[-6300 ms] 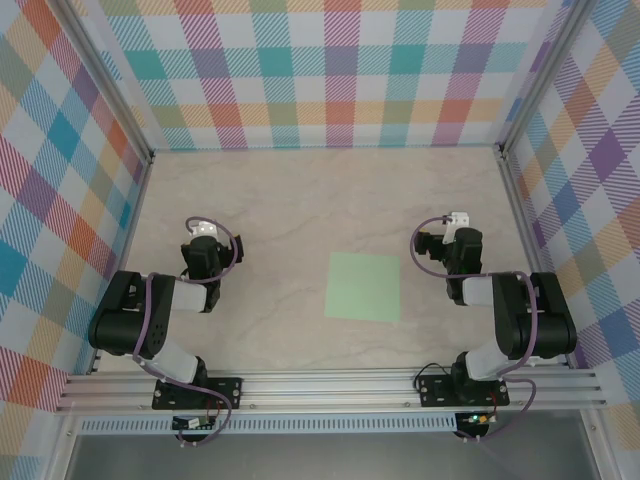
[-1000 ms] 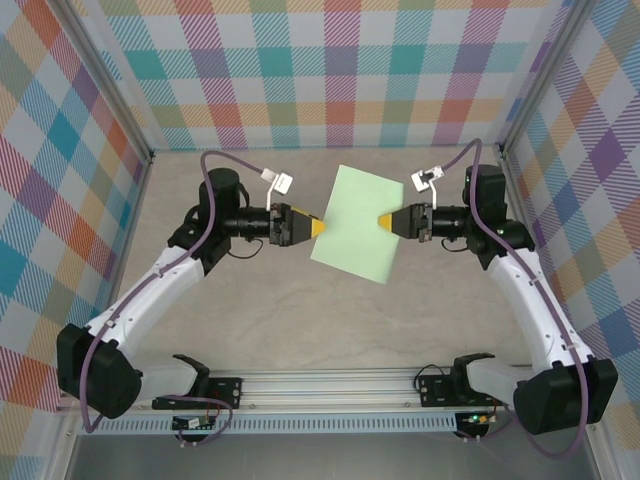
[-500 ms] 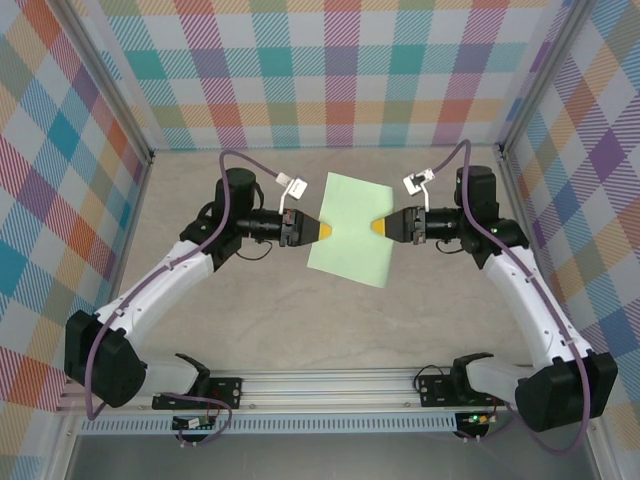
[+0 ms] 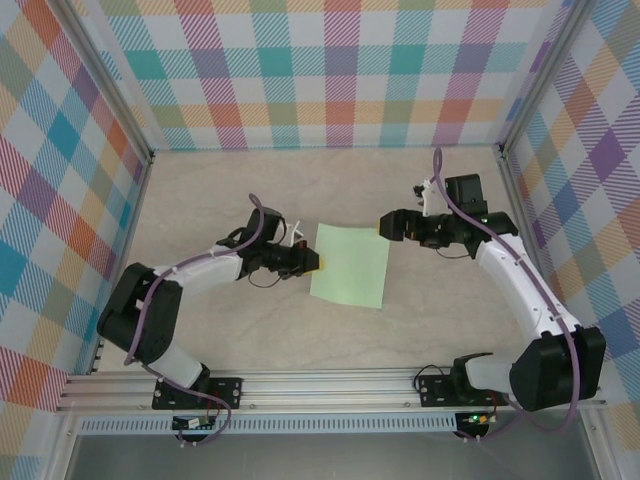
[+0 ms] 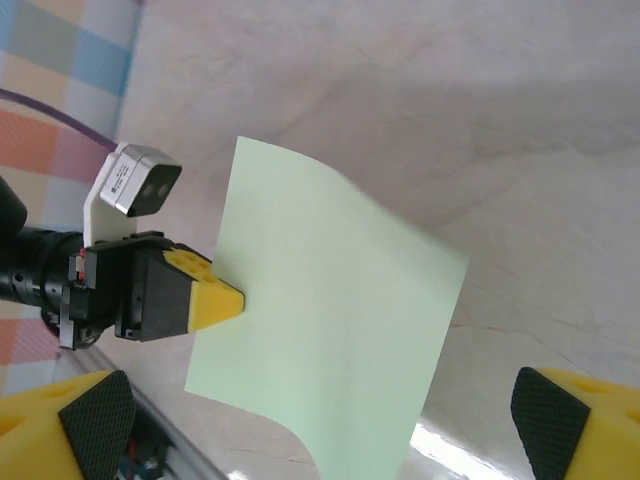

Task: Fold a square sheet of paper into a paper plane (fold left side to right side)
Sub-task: Place a square sheet of paper at the center of the table.

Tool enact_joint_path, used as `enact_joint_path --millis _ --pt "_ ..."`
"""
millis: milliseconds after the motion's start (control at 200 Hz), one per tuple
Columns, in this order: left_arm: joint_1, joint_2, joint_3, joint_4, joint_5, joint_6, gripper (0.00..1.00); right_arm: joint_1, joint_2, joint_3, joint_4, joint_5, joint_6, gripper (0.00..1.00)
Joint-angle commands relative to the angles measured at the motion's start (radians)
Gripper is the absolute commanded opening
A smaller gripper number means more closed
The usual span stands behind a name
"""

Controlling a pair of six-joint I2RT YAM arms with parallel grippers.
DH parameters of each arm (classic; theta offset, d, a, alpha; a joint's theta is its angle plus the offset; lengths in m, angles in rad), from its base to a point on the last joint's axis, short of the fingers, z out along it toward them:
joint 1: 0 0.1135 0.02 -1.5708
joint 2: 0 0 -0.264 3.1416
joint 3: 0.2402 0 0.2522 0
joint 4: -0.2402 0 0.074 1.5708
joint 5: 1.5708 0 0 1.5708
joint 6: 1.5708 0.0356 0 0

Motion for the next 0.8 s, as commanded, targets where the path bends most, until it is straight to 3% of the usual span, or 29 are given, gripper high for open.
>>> enact_joint_path --millis 0,80,215,405,520,660,795 --pt "0.020 0.051 0.010 0.061 -0.072 -0.031 0.00 -0.003 0.017 -0.086 0.062 0.035 0.081 1.00" --pt "0.025 0.106 0.042 0.031 -0.081 -0.001 0.00 0.001 0.059 -0.158 0.178 -0.030 0.158 0.97" --pt "0.044 0.159 0.107 -0.070 -0.112 0.082 0.00 0.021 0.178 -0.198 0.301 -0.054 0.254 0.69" --pt "0.073 0.172 0.178 -0.178 -0.136 0.154 0.00 0.077 0.379 -0.151 0.439 -0.093 0.322 0.50" --pt "0.075 0.171 0.190 -0.200 -0.147 0.165 0.00 0.103 0.488 -0.086 0.460 -0.079 0.328 0.34" --pt "0.077 0.177 0.198 -0.213 -0.151 0.174 0.00 0.130 0.594 -0.008 0.457 -0.062 0.325 0.25" --pt "0.077 0.183 0.217 -0.227 -0.165 0.188 0.00 0.144 0.642 0.038 0.389 0.029 0.301 0.23"
